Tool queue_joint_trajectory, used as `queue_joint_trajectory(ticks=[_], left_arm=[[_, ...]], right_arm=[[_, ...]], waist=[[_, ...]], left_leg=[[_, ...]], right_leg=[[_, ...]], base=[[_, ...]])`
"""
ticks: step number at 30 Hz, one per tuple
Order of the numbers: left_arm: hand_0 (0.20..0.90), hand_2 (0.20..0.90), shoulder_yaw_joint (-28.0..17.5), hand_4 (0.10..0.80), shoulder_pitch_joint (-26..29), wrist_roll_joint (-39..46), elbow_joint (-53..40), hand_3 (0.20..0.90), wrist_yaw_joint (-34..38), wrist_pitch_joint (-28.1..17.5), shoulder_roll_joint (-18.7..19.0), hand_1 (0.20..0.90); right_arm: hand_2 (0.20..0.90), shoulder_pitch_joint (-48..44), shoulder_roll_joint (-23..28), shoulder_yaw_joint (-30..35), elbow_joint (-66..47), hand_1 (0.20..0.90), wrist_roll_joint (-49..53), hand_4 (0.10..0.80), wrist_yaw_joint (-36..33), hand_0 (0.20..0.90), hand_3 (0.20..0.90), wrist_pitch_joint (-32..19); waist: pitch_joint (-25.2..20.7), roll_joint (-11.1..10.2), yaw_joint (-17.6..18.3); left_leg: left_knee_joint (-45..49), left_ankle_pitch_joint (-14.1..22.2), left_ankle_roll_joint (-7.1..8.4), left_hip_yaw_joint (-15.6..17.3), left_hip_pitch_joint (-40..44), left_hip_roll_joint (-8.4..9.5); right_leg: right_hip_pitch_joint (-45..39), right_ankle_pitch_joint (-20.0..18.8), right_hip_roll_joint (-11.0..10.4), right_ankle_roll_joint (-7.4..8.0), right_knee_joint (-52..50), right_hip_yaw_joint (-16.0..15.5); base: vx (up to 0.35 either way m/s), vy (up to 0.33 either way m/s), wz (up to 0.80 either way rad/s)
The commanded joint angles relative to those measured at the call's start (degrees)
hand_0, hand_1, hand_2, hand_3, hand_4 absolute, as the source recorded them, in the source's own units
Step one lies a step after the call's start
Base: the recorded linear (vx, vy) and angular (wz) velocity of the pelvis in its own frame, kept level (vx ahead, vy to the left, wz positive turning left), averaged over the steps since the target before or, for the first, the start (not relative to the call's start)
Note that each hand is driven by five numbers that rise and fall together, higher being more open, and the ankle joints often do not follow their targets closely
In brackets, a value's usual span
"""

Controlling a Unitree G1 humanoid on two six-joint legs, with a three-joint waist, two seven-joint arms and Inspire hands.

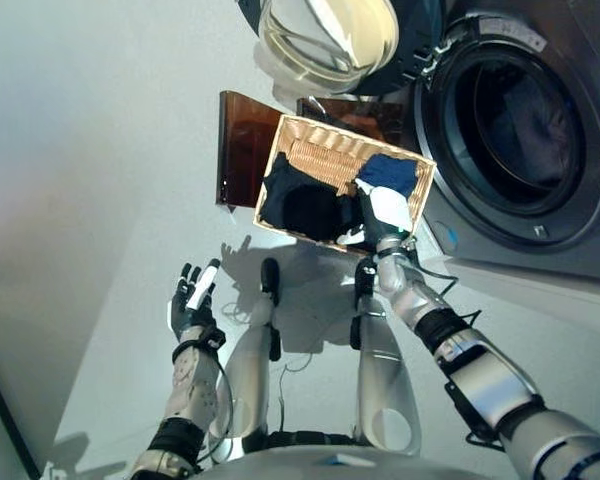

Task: Pick up the clothes and place them into the washing machine

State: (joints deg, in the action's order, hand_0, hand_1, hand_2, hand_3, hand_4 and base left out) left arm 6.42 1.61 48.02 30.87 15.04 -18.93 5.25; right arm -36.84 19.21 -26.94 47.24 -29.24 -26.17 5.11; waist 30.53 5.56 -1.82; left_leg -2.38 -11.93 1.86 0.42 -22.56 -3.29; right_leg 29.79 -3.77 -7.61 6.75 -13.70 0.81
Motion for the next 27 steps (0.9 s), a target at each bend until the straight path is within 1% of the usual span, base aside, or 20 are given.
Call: queue_joint_trajectory(ticks=[1, 7, 10, 19, 26, 27], left_arm=[[0.900, 0.900, -2.7, 0.800, -2.7, -0.8, -4.5, 0.900, -0.3, -3.4, 3.9, 0.900], [0.900, 0.900, -2.6, 0.800, -2.7, -0.8, -4.3, 0.900, -0.6, -3.1, 4.2, 0.900], [0.900, 0.900, -3.0, 0.800, -3.2, -0.4, -4.6, 0.900, -1.4, -3.1, 4.8, 0.900], [0.900, 0.900, -2.7, 0.800, -4.2, 0.0, -6.0, 0.900, -2.5, -3.1, 5.5, 0.900], [0.900, 0.900, -2.1, 0.800, -5.3, 1.3, -9.2, 0.900, -3.7, -3.3, 6.1, 0.900], [0.900, 0.900, -1.8, 0.800, -5.8, 1.7, -11.4, 0.900, -4.1, -3.5, 6.5, 0.900]], right_arm=[[0.900, -6.0, 1.8, 1.2, -1.6, 0.900, -2.5, 0.800, -3.1, 0.900, 0.900, -0.8], [0.900, -7.2, 2.6, 2.2, 0.9, 0.900, -1.4, 0.800, -3.6, 0.900, 0.900, -0.1], [0.900, -8.7, 4.8, 2.0, 2.7, 0.900, -3.1, 0.800, -3.3, 0.900, 0.900, 0.9], [0.900, -13.3, 8.1, 0.9, 4.6, 0.900, -6.7, 0.800, -2.8, 0.900, 0.900, 2.5], [0.900, -17.3, 9.7, -0.1, 8.6, 0.900, -6.3, 0.800, -2.2, 0.900, 0.900, 2.9], [0.900, -17.9, 10.2, -0.6, 9.9, 0.900, -6.5, 0.800, -1.9, 0.900, 0.900, 3.0]], waist=[[-0.7, -0.6, -1.0], [-1.0, -0.4, -1.1], [-1.0, -0.1, -1.4], [-0.7, 0.6, -1.7], [-0.7, 1.3, -2.4], [-0.7, 1.6, -2.6]], left_leg=[[5.1, 3.8, 4.37, 0.1, -2.1, -0.56], [5.3, 3.9, 4.29, 0.0, -2.4, -0.57], [5.4, 3.9, 4.31, -0.1, -2.6, -0.42], [5.0, 3.3, 4.47, 0.0, -3.7, -0.37], [4.8, 2.7, 4.52, -0.1, -5.8, -0.30], [4.6, 2.4, 4.53, -0.2, -6.7, -0.22]], right_leg=[[-2.6, 1.7, -2.2, 1.56, 2.3, 0.9], [-2.1, 1.7, -2.3, 1.50, 1.6, 0.8], [-1.9, 1.6, -2.3, 1.55, 1.7, 0.8], [-0.6, 1.1, -2.3, 1.53, 1.8, 0.8], [1.7, 0.6, -2.3, 1.62, 1.8, 0.7], [2.6, 0.5, -2.3, 1.62, 1.8, 0.5]], base=[[0.000, 0.000, 0.00], [-0.006, -0.001, 0.01], [-0.024, -0.006, 0.00], [-0.011, -0.001, 0.00], [-0.009, 0.000, 0.00], [0.000, 0.000, 0.00]])
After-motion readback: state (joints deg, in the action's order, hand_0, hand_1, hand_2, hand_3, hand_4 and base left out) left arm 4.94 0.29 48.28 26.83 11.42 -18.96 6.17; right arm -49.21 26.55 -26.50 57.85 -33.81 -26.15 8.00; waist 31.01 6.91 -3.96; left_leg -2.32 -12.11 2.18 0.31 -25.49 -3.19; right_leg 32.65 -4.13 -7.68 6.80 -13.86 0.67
